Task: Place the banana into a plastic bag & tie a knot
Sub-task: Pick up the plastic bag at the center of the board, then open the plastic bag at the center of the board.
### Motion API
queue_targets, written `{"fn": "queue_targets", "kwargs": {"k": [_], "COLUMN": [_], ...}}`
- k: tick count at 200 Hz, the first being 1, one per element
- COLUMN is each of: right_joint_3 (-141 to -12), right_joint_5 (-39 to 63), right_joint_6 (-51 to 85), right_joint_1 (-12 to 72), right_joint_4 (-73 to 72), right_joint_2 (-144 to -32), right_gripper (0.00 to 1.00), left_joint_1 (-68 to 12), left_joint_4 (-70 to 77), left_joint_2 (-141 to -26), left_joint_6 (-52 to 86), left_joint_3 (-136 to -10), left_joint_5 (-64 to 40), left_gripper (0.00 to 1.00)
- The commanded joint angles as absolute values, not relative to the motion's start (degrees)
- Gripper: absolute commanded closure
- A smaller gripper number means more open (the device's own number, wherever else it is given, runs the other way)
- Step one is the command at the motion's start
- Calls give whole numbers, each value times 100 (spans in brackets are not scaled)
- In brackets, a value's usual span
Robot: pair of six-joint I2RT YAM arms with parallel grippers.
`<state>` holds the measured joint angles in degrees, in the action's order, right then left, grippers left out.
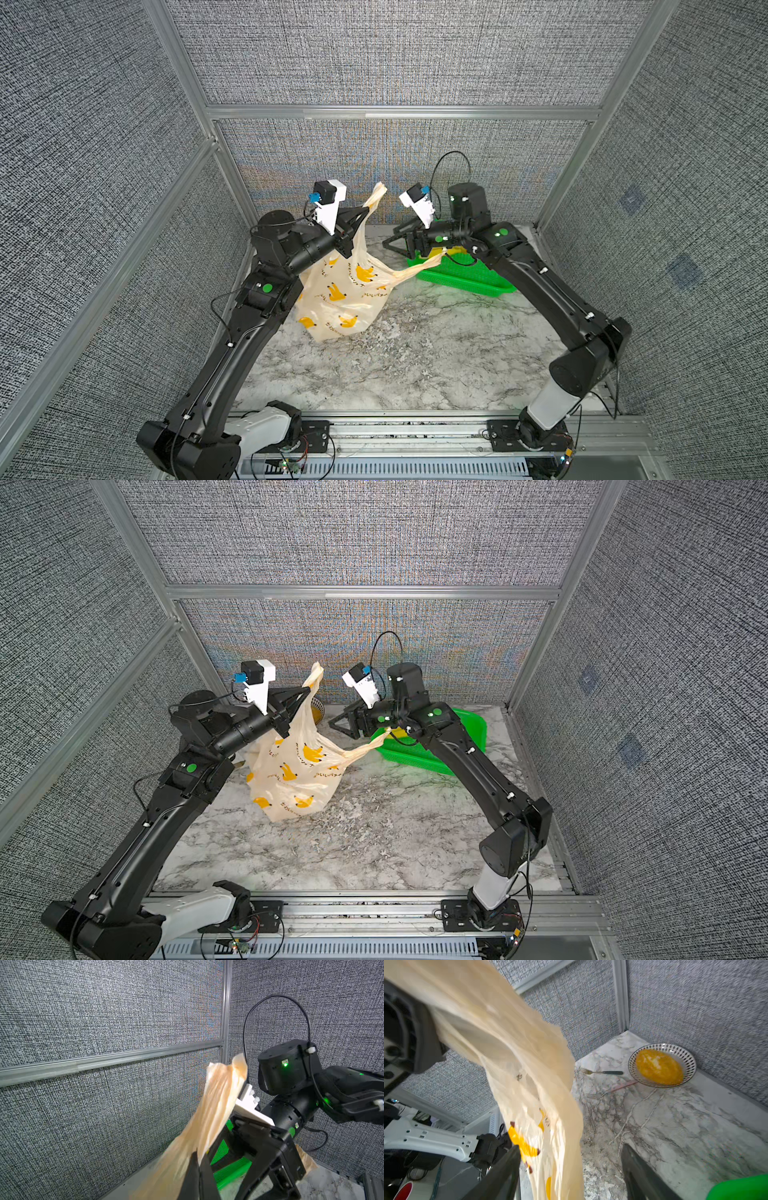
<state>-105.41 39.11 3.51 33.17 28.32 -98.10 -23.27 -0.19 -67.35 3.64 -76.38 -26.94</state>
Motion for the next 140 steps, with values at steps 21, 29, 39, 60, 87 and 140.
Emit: {"fn": "queue_targets", "kwargs": {"k": [21, 29, 39, 60, 87, 140], "right_joint_3": [-10136, -10018, -9880, -9567, -8908, -8629], "right_joint_5": [3700, 3533, 3429, 3296, 4066, 4627], "right_joint_6": [202, 294, 372, 427, 666, 985], "right_joint_1": [3608, 3668, 3724, 3705, 3540, 3481], "right_joint_4": [2732, 2587, 2426, 2198, 1484, 907], "right_joint_2": [-9845, -9848, -9844, -9722, -9484, -9523], "right_gripper": [29, 31, 33, 33, 33, 34], "left_joint_1": [-2329, -2329, -2323, -2327, -2328, -2324], "left_joint_4": [-75, -57, -36, -26, -9, 117], "left_joint_2": [-6696, -6690, -6665, -6590, -6431, -6320], "left_joint_6": [318, 342, 375, 404, 491, 808], "left_joint_3": [-7420, -7356, -7282, -7127, -6951, -6873], "left_joint_5": [-2535, -2533, -2539, -2507, -2738, -3251], "left_gripper": [100, 100, 100, 100, 100, 100]}}
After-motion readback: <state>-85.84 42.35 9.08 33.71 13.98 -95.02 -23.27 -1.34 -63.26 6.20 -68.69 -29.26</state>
